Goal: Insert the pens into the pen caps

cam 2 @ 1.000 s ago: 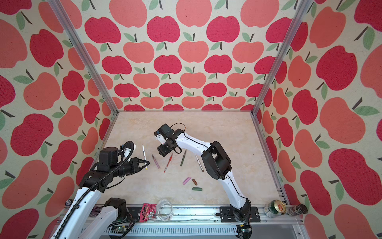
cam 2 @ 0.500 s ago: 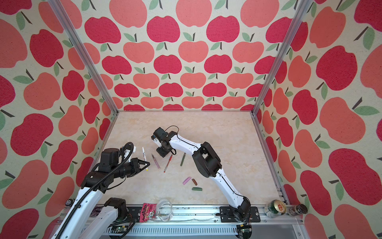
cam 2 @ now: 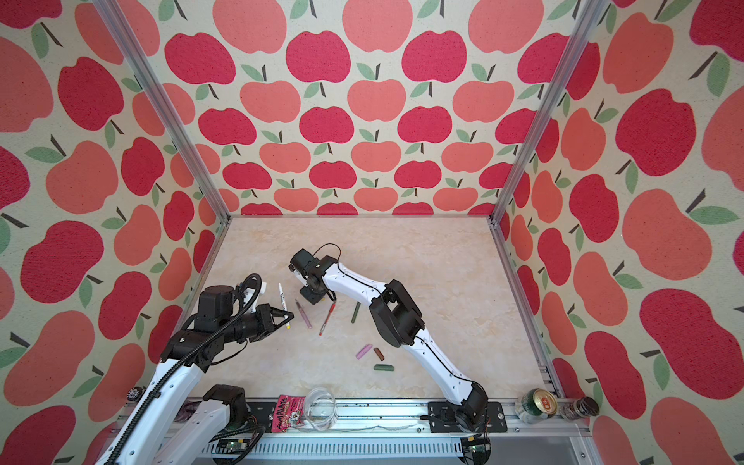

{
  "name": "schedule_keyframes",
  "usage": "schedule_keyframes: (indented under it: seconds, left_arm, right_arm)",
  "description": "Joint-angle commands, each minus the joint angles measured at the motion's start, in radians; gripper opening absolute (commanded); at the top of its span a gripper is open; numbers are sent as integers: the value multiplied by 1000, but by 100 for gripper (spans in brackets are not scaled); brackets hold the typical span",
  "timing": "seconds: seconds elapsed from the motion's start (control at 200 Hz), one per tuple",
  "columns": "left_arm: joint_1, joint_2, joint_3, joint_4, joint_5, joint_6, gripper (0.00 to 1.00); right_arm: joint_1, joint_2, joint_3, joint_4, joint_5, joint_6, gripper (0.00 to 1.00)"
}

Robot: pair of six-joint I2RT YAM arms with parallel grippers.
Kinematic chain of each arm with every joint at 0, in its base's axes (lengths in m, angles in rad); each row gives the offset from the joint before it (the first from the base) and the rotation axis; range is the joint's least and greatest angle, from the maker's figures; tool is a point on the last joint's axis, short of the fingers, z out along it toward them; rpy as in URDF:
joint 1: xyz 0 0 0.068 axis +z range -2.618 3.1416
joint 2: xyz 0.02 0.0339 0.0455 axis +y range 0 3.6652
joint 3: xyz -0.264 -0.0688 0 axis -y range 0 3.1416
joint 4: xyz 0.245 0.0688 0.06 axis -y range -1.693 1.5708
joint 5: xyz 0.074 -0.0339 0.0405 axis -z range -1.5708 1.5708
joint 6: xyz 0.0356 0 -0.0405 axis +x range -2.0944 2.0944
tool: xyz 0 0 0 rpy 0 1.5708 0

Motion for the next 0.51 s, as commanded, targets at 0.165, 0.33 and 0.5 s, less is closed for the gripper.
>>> schedule_keyframes:
  seconds: [0.165, 0.33, 0.5]
  left_arm:
    - [6, 16, -8, 27, 23, 15, 0]
    - [6, 17, -6, 26, 20, 18, 0]
    - [6, 22, -1, 35, 21, 17, 0]
  right_arm:
    - [0, 4, -29, -63, 56, 57, 33]
    - [-3, -30, -65, -50, 53, 67, 40]
    - [-2, -81, -142, -24, 68, 71, 44]
